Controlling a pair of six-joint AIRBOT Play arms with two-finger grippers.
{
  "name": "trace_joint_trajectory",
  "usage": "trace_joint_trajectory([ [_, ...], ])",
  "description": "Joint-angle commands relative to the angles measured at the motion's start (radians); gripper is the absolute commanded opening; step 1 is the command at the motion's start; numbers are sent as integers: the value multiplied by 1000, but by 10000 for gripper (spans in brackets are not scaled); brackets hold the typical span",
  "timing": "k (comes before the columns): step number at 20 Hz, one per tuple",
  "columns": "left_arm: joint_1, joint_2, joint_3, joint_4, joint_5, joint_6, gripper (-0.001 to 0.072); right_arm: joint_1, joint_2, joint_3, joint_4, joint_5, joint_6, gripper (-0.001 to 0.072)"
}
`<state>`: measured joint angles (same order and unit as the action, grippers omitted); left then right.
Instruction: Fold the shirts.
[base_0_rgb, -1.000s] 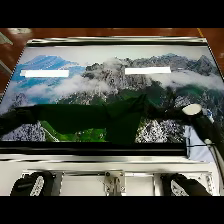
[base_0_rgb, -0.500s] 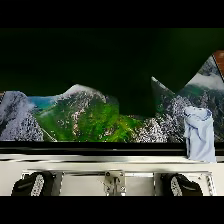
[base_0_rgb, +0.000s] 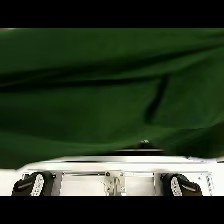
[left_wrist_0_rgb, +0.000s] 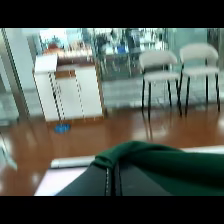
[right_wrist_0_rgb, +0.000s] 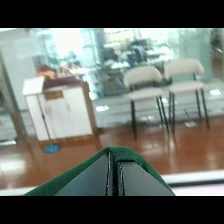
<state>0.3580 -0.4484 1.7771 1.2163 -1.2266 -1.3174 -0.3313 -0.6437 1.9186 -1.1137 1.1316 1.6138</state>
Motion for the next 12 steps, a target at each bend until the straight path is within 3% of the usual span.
trace_joint_trajectory([
  [1, 1, -2, 11, 4, -227, -6, 37, -2, 0, 71, -137, 285, 66, 51],
  [3, 1, -14, -1, 4, -373, -32, 36, -2, -19, 70, -150, 459, 65, 51],
  [6, 1, -38, -102, 19, -405, -34, 37, -2, -127, 53, -166, 726, -6, 51],
  [10, 1, -116, -394, 18, -365, 67, 37, -1, -243, -221, -177, 705, -29, 51],
  [12, 1, -192, -546, -23, -257, 67, 37, -1, -303, -427, -121, 582, -53, 51],
])
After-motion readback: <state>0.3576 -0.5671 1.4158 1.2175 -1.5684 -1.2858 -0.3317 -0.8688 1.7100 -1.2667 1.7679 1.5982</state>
